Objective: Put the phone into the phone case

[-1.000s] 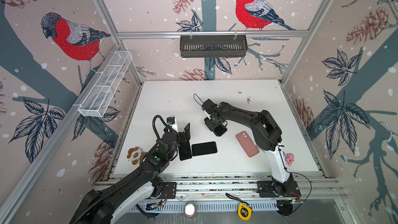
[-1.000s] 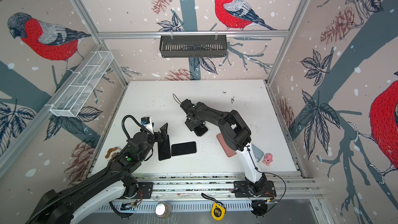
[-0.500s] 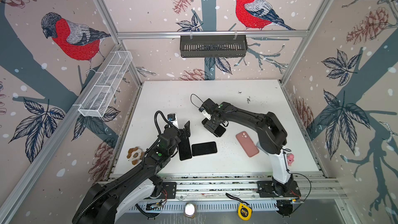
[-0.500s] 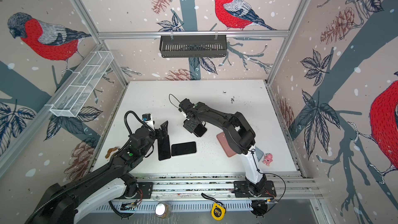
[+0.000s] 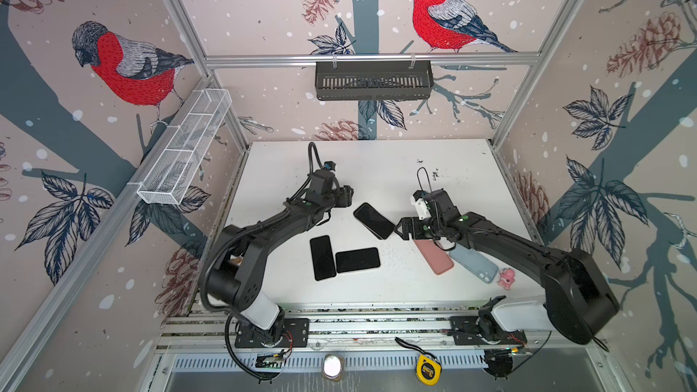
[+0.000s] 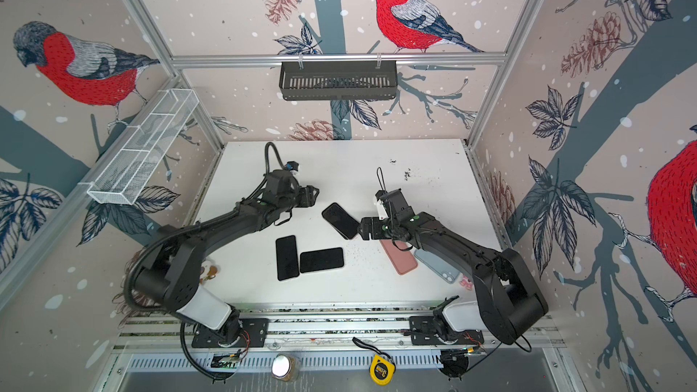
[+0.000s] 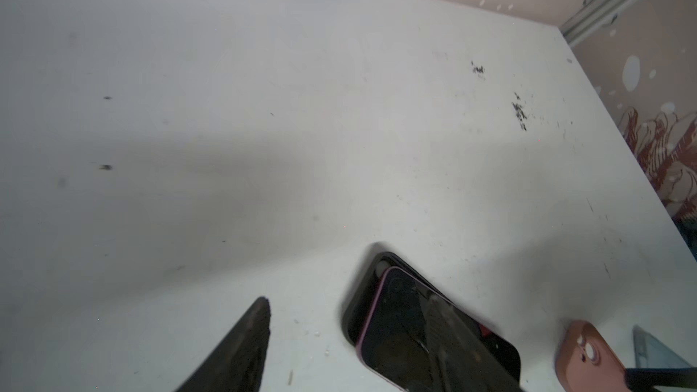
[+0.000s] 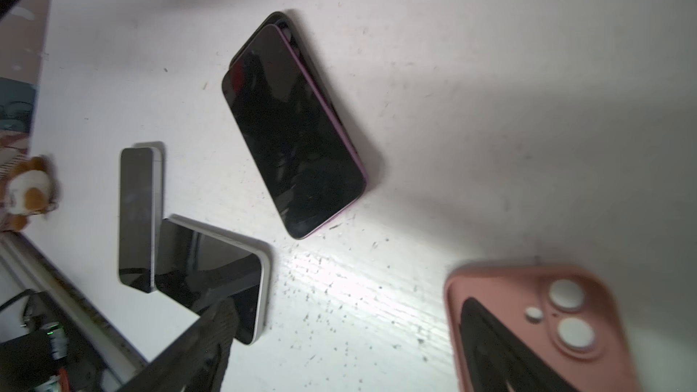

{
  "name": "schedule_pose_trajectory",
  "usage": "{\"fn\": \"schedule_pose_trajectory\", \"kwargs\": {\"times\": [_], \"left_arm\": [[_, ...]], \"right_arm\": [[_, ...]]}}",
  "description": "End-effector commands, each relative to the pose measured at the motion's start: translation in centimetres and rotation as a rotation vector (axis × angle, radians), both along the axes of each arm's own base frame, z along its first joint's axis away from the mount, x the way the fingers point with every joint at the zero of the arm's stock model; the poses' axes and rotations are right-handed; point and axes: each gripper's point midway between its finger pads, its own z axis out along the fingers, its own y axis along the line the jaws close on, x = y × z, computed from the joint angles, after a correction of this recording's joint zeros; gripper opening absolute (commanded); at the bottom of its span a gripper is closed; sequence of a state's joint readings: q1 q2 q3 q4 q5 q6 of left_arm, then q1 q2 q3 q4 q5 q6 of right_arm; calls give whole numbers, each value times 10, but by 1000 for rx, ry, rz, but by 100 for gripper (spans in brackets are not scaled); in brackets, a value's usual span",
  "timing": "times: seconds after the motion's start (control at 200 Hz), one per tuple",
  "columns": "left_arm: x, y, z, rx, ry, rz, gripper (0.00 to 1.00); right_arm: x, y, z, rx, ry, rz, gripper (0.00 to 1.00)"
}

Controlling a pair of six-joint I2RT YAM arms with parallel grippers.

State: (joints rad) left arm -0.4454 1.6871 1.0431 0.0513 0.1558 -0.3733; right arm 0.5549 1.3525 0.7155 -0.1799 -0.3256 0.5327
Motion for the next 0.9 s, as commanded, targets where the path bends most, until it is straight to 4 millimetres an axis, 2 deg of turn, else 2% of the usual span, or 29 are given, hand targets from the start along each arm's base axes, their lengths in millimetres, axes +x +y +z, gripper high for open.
{"fn": "schedule_pose_trajectory", "kwargs": {"times": [0.0, 0.165, 0.27, 0.415, 0.715, 0.766, 0.781, 0.896], "left_arm": [[-14, -11, -41, 48, 208, -91, 62], [-3, -32, -70, 16, 309, -143, 64], [3, -38, -75, -12, 331, -141, 68], [-3, -44, -77, -59, 353, -156, 69], [-48, -41, -87, -171, 392, -142, 69], [-53, -43, -80, -185, 374, -139, 69], [-59, -40, -84, -181, 384, -133, 69], [-81, -38, -82, -187, 367, -126, 70]], "right_arm": [[5, 24, 23, 207, -14, -7, 92], [0, 37, 12, 331, 67, -19, 91], [-1, 43, -2, 356, 121, -12, 91], [5, 44, -20, 346, 147, -44, 92], [20, 50, -46, 342, 208, -79, 92], [23, 48, -49, 323, 216, -84, 92], [23, 47, -50, 315, 219, -83, 92], [26, 37, -60, 247, 227, -94, 92]]}}
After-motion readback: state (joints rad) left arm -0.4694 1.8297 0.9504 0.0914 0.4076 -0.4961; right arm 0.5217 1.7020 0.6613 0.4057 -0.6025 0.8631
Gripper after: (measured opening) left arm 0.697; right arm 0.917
